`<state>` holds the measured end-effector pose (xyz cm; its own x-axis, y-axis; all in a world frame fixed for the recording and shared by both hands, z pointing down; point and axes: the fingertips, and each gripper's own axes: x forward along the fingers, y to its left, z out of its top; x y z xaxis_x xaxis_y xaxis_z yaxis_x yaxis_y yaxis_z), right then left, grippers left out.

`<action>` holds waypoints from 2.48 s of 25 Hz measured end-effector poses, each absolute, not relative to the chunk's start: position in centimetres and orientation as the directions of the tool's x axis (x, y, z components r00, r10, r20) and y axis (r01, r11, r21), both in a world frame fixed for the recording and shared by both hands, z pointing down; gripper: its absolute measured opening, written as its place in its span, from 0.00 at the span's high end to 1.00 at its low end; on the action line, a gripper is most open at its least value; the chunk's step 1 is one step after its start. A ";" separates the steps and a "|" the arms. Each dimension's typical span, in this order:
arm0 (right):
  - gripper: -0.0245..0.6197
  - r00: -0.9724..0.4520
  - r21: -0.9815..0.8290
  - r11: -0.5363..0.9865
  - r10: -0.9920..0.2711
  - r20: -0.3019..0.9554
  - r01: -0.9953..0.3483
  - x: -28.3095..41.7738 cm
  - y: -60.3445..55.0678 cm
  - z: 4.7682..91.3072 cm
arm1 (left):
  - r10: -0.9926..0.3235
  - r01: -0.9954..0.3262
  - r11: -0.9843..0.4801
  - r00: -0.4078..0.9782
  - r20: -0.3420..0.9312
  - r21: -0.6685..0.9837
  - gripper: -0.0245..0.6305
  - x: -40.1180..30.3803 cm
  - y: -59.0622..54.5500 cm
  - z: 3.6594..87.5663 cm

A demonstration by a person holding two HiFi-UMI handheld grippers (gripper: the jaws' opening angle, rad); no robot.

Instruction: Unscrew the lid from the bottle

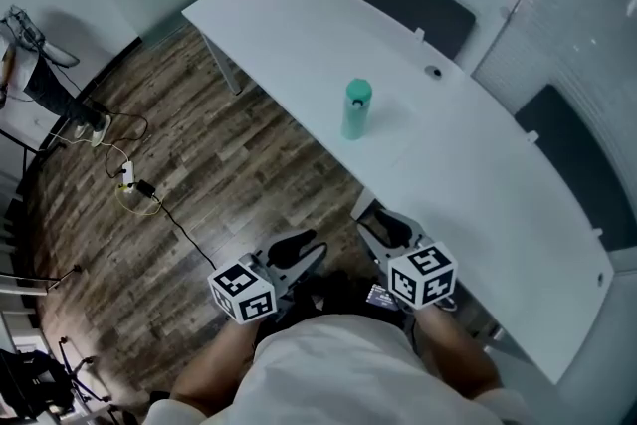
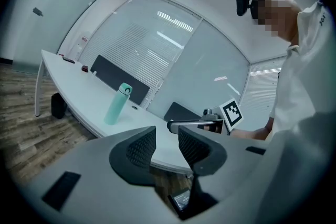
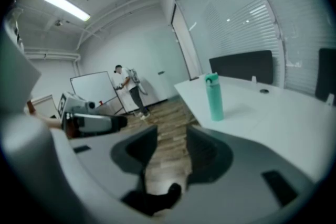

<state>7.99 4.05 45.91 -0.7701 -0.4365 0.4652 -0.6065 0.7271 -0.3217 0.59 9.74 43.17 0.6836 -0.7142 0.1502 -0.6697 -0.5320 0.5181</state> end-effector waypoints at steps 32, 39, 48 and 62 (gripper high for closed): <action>0.70 -0.563 -0.285 0.487 -0.668 0.486 -0.825 1.3 -5.5 46.1 | -0.474 -0.470 -0.731 0.871 0.127 0.494 0.71 -7.7 -3.3 43.5; 0.70 -0.581 -0.293 0.506 -0.646 0.495 -0.811 1.6 -6.6 46.6 | -0.486 -0.489 -0.709 0.861 0.149 0.509 0.70 -6.7 -4.5 44.7; 0.70 -0.585 -0.271 0.523 -0.655 0.479 -0.808 2.2 -9.4 45.9 | -0.500 -0.510 -0.713 0.851 0.160 0.482 0.70 -5.7 -7.2 44.9; 0.70 -0.565 -0.211 0.535 -0.680 0.468 -0.818 2.6 -15.5 45.3 | -0.537 -0.582 -0.719 0.812 0.229 0.379 0.68 -3.6 -13.9 47.2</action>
<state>2.65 -15.47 45.27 -0.5649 -0.6797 0.4678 -0.8182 0.5346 -0.2113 -3.58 -13.91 47.23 0.8123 -0.5365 0.2287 -0.5819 -0.7194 0.3792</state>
